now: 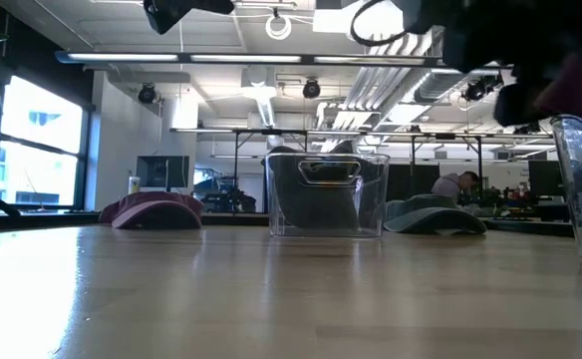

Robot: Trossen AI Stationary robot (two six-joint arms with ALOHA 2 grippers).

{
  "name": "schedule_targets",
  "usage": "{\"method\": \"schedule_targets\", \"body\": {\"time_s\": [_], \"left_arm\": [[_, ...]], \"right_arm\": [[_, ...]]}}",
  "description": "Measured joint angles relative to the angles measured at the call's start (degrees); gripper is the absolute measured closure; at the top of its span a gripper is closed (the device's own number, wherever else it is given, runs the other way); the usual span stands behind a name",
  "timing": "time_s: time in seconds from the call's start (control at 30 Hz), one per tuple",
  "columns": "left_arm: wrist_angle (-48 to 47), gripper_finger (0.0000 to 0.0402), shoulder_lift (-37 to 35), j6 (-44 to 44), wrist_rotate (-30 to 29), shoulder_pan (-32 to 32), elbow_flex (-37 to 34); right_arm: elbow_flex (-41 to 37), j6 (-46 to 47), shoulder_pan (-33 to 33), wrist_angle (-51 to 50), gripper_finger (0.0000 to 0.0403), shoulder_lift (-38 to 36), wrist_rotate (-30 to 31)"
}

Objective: Pick & Place hat
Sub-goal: Put the bottom red cap into the bottom transparent bin

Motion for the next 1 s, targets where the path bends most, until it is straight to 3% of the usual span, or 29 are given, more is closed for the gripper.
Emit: {"method": "schedule_targets", "body": {"time_s": [0.23, 0.53, 0.63, 0.83, 1.0], "left_arm": [[0.07, 0.0331, -0.02, -0.13, 0.72, 0.0, 0.0], [0.0, 0.0331, -0.02, -0.08, 0.35, 0.02, 0.0], [-0.01, 0.0331, -0.02, -0.02, -0.11, 0.02, 0.0], [-0.22, 0.0331, -0.02, 0.08, -0.19, 0.02, 0.0], [-0.22, 0.0331, -0.02, 0.06, -0.19, 0.02, 0.0]], "right_arm": [[4.46, 1.11, -1.71, 1.14, 0.0326, -2.52, 11.47], [8.76, 3.53, -2.03, -4.46, 0.0228, -3.08, 7.09], [11.55, 3.71, -2.03, -10.58, 0.0222, -4.68, 7.93], [11.3, 0.45, -2.01, -23.36, 0.0221, -10.48, 15.75], [4.56, -0.06, -2.01, -19.95, 0.0213, -15.18, 16.99]]}}
